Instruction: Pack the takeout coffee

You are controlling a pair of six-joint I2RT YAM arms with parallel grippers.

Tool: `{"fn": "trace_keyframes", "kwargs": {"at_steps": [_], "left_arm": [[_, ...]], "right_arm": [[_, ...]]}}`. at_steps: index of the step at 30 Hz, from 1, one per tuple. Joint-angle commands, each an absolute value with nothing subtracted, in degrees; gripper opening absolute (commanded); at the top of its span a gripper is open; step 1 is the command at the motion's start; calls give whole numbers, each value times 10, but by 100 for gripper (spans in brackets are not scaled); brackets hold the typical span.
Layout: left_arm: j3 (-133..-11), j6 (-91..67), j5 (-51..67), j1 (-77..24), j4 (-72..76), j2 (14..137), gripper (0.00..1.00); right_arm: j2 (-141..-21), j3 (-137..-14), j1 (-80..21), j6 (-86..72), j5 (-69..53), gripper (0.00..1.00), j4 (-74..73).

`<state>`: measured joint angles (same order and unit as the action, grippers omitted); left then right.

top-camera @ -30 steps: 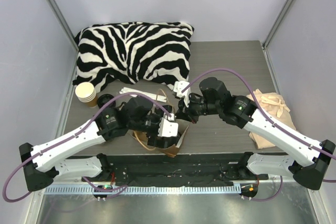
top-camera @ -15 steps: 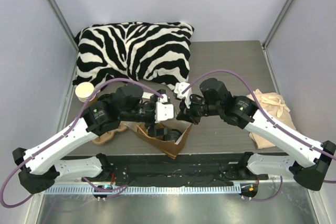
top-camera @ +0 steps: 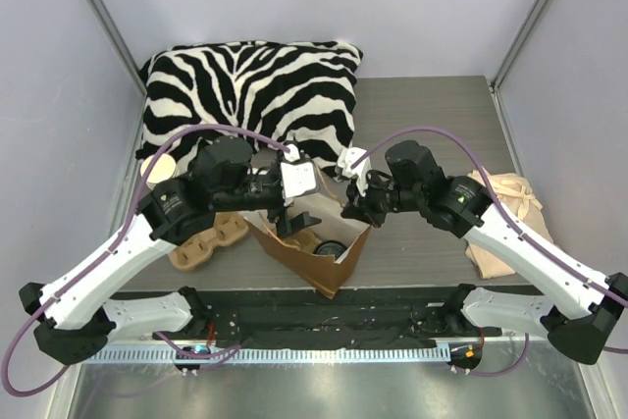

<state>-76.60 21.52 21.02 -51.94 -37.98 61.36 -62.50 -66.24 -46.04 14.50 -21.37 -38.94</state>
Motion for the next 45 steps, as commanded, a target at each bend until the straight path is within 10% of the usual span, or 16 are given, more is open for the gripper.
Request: {"fn": "trace_keyframes", "kwargs": {"at_steps": [1,35,45], "left_arm": [[-795,192,221,-497,-366,614,98],[-821,35,272,-146,-456,759,98],[-853,449,314,-143,-666,910,89]], "right_arm": [[-611,-678,-450,149,-217,1,-407],[-559,-658,-355,119,-159,2,-451],[-584,-697,-355,104,-162,48,-474]]}}
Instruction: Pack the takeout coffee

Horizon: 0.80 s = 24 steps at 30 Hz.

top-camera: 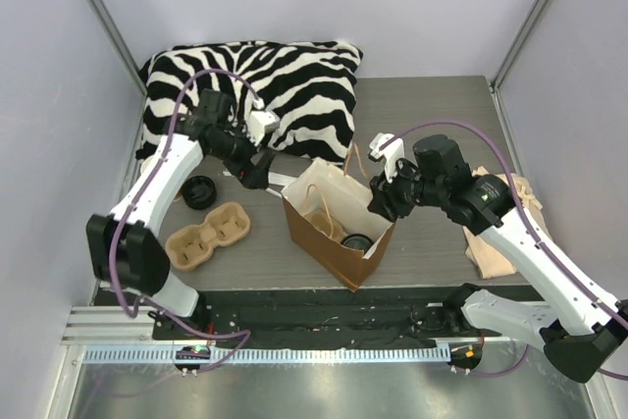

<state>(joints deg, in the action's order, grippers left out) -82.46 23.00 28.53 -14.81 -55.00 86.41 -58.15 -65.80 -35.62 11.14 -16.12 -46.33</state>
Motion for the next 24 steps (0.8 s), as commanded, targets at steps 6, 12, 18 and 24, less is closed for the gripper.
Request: {"fn": "trace_keyframes", "kwargs": {"at_steps": [6,12,18,24], "left_arm": [[-846,611,367,-140,-643,974,86],[-885,693,403,-142,-626,1048,81],[-904,737,330,-163,-608,1099,75],[-899,764,278,-191,-607,1125,62]], "right_arm": [[-595,-724,-355,98,-166,72,-488],[-606,-777,-355,86,-159,89,-498],[-627,-870,-355,105,-148,100,-516],[-639,-945,-350,105,-148,100,-524]]}}
